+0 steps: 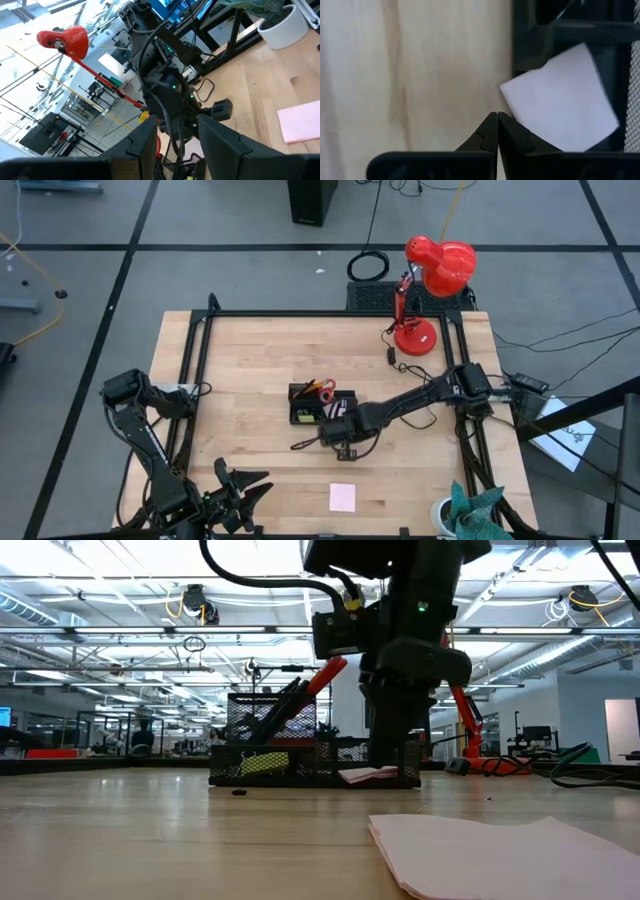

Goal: Pick and place office supplies into organizer
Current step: Put the pink sticky notes into the black desk organizer

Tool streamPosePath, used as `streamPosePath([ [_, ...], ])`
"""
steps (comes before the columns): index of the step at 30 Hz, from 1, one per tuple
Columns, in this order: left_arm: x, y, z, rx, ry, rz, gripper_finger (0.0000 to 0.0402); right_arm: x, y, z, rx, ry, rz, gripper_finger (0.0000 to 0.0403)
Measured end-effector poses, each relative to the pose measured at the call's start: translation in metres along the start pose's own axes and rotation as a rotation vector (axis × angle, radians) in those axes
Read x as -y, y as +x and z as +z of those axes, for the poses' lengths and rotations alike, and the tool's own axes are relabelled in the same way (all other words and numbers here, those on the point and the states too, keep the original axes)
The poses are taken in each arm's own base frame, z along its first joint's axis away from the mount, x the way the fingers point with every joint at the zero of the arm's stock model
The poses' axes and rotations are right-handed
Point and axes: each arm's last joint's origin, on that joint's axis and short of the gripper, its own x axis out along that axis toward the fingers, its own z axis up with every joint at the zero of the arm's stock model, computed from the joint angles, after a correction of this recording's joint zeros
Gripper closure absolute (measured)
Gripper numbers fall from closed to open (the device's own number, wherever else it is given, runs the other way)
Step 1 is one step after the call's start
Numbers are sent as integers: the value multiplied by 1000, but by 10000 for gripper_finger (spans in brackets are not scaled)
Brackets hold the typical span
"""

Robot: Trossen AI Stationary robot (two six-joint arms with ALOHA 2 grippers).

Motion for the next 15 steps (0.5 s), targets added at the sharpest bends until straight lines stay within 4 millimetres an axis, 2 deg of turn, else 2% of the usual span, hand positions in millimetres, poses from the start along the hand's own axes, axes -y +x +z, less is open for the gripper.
streamPosePath([
  [11, 0, 0, -5, -9, 7, -10, 252, 11, 3, 4, -12, 11, 68, 403],
  [15, 0, 0, -5, -11, 11, -26, 252, 9, 14, 3, -31, -2, 64, 403],
])
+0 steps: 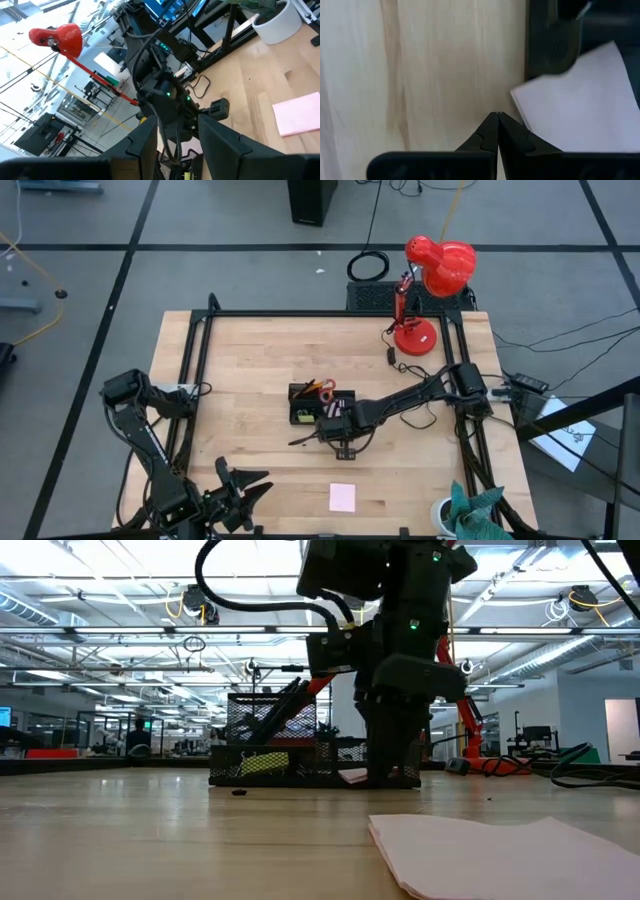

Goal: Pick and place office supplies into organizer
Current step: Put the pink sticky notes into the black desk organizer

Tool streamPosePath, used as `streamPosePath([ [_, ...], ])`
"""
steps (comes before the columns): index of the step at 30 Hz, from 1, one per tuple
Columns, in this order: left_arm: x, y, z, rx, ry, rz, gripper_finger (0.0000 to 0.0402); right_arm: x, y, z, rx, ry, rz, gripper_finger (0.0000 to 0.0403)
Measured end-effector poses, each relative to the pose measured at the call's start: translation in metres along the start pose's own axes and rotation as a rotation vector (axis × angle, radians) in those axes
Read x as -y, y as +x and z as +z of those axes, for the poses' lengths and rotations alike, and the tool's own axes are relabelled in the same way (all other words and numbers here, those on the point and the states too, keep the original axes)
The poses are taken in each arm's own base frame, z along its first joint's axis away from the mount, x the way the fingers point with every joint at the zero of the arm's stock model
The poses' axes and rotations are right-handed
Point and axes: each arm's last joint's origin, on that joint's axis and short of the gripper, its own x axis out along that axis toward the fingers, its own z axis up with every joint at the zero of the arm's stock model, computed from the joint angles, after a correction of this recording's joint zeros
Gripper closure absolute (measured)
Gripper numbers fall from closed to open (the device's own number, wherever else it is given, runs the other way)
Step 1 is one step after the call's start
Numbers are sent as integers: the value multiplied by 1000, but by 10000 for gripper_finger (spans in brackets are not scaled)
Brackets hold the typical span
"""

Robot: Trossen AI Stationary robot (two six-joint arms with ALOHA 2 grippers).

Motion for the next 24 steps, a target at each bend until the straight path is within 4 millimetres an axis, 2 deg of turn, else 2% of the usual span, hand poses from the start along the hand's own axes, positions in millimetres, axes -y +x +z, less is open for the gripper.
streamPosePath([
  [3, 0, 0, 0, 0, -5, 0, 252, 0, 7, 3, 7, -2, 21, 403],
  [12, 0, 0, -2, -4, -1, -5, 252, 7, 4, 5, 33, 8, -39, 403],
  [18, 0, 0, -2, -5, -5, -5, 252, 16, 10, 5, 24, 30, -86, 403],
  [24, 0, 0, -3, -7, -7, -13, 252, 15, 11, 7, 41, 33, -88, 403],
])
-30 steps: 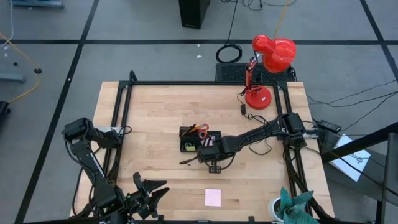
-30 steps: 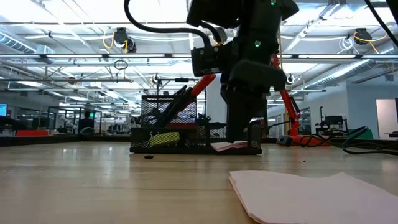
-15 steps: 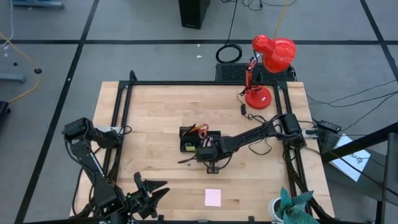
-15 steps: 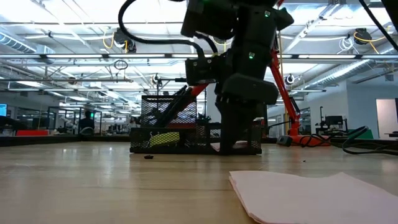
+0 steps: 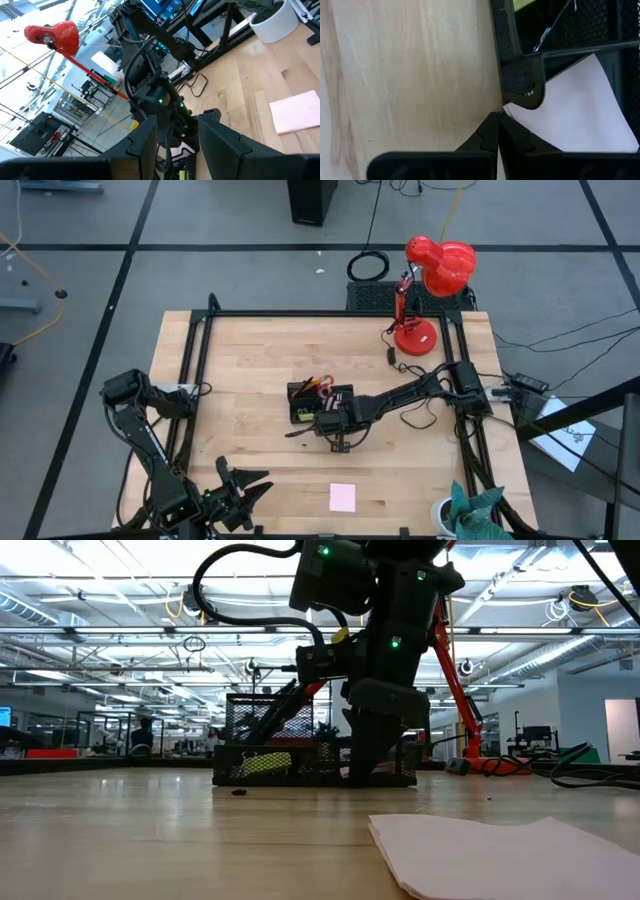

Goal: Pick and place office supplies into organizer
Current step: Put the pink sticky notes into the black desk organizer, then adjust the black desk organizer

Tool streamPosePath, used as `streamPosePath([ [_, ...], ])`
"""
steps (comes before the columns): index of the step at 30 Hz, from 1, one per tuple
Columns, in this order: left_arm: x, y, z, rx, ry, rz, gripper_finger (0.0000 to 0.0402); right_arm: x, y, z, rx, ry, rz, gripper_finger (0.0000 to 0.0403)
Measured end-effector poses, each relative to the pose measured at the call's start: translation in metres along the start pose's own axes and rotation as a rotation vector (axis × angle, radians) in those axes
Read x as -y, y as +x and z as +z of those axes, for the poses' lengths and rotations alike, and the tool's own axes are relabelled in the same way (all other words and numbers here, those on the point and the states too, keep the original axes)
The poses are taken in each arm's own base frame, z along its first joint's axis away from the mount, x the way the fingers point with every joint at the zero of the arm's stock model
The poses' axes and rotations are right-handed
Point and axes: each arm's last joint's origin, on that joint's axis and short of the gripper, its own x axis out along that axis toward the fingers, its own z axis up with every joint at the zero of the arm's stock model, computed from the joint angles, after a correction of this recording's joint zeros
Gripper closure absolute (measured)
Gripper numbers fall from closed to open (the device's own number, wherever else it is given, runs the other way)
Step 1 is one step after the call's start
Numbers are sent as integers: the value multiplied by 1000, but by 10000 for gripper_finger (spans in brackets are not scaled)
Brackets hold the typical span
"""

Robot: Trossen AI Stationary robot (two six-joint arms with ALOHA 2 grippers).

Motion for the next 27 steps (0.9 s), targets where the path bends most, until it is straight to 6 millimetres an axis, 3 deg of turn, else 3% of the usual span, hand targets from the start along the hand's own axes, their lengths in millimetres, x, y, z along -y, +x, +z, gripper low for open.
streamPosePath([
  [11, 0, 0, -1, -2, -6, -3, 252, -6, -7, 1, 26, -6, 37, 403],
  [19, 1, 0, -3, -12, 9, -37, 252, -13, -67, -11, 65, -65, 21, 403],
  [23, 0, 2, -4, -20, 12, -32, 252, 1, -100, -20, 125, -22, -267, 403],
  [27, 0, 3, -5, -23, 10, -30, 252, 27, -114, -19, 197, 138, -448, 403],
])
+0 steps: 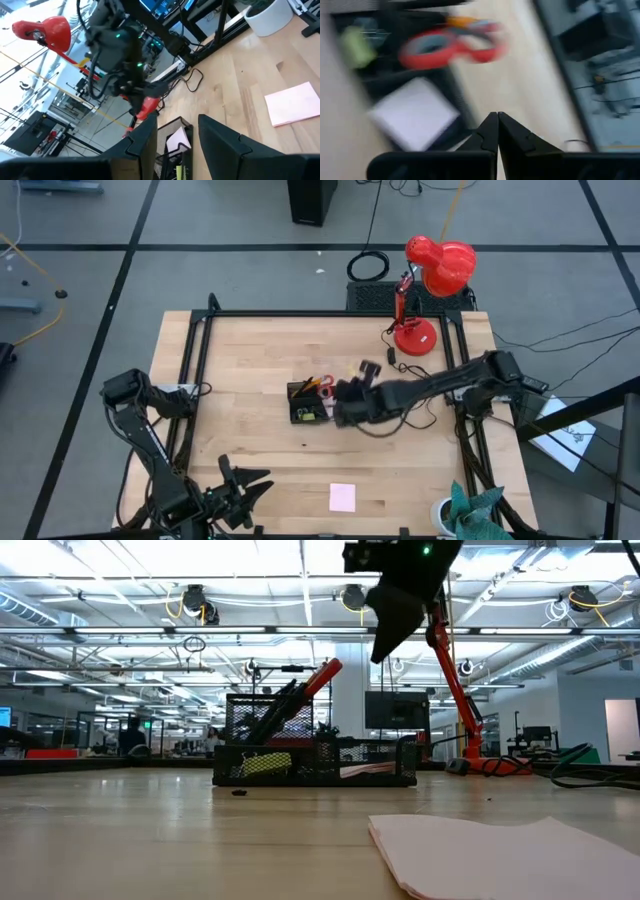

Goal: Pick and place office supplies into organizer
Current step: Adjust the black desk organizer

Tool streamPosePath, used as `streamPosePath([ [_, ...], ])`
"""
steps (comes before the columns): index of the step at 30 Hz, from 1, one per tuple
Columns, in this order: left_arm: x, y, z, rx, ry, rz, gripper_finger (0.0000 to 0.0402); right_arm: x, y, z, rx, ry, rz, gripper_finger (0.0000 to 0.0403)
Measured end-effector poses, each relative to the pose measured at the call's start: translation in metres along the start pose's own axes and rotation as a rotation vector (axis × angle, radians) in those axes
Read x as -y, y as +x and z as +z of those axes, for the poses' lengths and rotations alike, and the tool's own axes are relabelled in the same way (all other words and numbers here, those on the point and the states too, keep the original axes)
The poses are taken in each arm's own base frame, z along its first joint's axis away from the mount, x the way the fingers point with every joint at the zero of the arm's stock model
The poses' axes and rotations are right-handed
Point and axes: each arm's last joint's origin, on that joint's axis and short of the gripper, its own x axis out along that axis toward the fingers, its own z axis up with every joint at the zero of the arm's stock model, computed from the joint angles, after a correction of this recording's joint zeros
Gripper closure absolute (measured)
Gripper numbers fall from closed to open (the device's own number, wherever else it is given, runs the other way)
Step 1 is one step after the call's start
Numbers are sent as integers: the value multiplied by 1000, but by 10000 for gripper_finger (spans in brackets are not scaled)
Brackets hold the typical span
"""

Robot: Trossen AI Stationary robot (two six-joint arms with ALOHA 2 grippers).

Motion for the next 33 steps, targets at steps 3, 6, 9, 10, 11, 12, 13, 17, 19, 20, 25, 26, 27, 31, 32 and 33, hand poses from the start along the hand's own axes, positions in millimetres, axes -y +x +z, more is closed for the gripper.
streamPosePath([
  [3, 0, 1, 0, -3, -9, 2, 252, 11, 11, 0, -8, 47, -14, 403],
  [6, 0, 0, 0, -1, -9, -1, 252, 21, 34, -10, -63, 76, -35, 403],
  [9, 0, -1, -1, 0, -10, -7, 252, 37, 61, -22, -127, 111, -106, 403],
  [10, 0, -2, 0, 1, -11, -9, 252, 43, 69, -25, -136, 129, -118, 403],
  [11, 1, -2, -1, 0, -12, -11, 252, 48, 78, -27, -137, 143, -118, 403],
  [12, 1, -2, -1, -1, -10, -15, 252, 51, 85, -28, -135, 147, -102, 403],
  [13, 1, -1, -1, -2, -10, -18, 252, 54, 92, -29, -135, 148, -67, 403],
  [17, 1, -1, -2, -7, 2, -24, 252, 67, 114, -28, -100, 173, 98, 403],
  [19, 1, -1, -2, -8, 4, -24, 252, 74, 119, -28, -99, 187, 100, 403],
  [20, 1, -1, -2, -8, 4, -24, 252, 78, 121, -28, -102, 186, 97, 403],
  [25, 0, -1, -3, -10, 14, -25, 252, 87, 130, -27, -106, 199, 303, 403],
  [26, 0, -1, -4, -12, 19, -24, 252, 87, 131, -28, -111, 202, 317, 403],
  [27, 0, -1, -4, -14, 20, -24, 252, 88, 132, -29, -121, 200, 329, 403],
  [31, 0, -1, -7, -20, 17, -24, 252, 86, 131, -29, -126, 191, 409, 403],
  [32, 0, -1, -7, -21, 15, -23, 252, 83, 130, -29, -127, 183, 422, 403],
  [33, 0, -1, -7, -21, 13, -23, 252, 81, 129, -29, -127, 178, 437, 403],
])
